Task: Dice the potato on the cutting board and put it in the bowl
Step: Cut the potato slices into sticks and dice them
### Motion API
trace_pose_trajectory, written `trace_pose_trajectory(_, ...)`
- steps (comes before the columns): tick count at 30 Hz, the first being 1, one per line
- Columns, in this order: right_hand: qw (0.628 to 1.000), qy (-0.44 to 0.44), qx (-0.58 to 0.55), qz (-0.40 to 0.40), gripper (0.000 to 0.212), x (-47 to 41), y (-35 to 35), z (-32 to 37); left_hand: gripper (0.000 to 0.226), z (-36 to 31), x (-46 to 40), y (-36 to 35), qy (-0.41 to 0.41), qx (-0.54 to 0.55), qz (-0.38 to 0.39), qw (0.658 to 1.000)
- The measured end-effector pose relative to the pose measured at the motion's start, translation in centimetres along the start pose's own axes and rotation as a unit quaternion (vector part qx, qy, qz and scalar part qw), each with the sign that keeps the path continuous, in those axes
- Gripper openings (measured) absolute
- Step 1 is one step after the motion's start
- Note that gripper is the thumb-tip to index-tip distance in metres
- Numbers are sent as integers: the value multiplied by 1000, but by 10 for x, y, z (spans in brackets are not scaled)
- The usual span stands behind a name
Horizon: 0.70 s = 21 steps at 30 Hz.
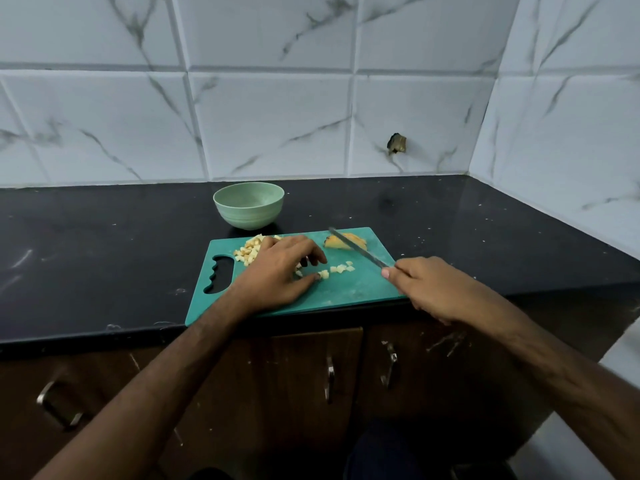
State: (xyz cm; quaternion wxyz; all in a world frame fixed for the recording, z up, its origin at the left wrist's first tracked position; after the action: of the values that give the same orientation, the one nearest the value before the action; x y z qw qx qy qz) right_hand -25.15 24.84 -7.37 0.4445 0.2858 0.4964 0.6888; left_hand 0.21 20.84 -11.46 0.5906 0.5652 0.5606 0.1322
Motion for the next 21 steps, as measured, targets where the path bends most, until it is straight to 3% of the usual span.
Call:
trace_pose_trajectory(3, 991, 18, -114, -73, 44, -13, 1, -22, 30, -2, 0, -4, -40, -48, 34, 997)
trace_pose_trajectory(7, 933, 6, -324, -156, 41, -37, -6, -45, 39, -15, -16, -10, -113, -130, 89, 981)
trace_pose_trajectory(12, 895, 10, -387, -224, 40, -59, -16, -52, 47, -33, -37, -23, -156, -150, 146, 965)
trace_pose_trajectory(16, 891, 18, -395, -223, 41, -61, -18, -56, 42, -25, -36, -17, -189, -143, 91, 967)
trace_pose_trajectory(21, 898, 27, -381, -217, 40, -60, -20, -57, 18, 13, -34, 0, -159, -180, 7, 971)
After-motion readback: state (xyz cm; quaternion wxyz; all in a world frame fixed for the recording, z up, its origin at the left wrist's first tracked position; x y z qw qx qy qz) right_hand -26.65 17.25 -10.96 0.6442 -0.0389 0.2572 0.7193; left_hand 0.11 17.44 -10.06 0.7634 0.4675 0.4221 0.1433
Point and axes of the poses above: each hand's wrist, its own x-axis away from the middle knuckle, its own y-axis out of the back of the hand, z = x × y, the point moved 3 cm from there along -x, towards the middle knuckle, and after that the axes turned 11 degrees about y, right-handed, at the moved point
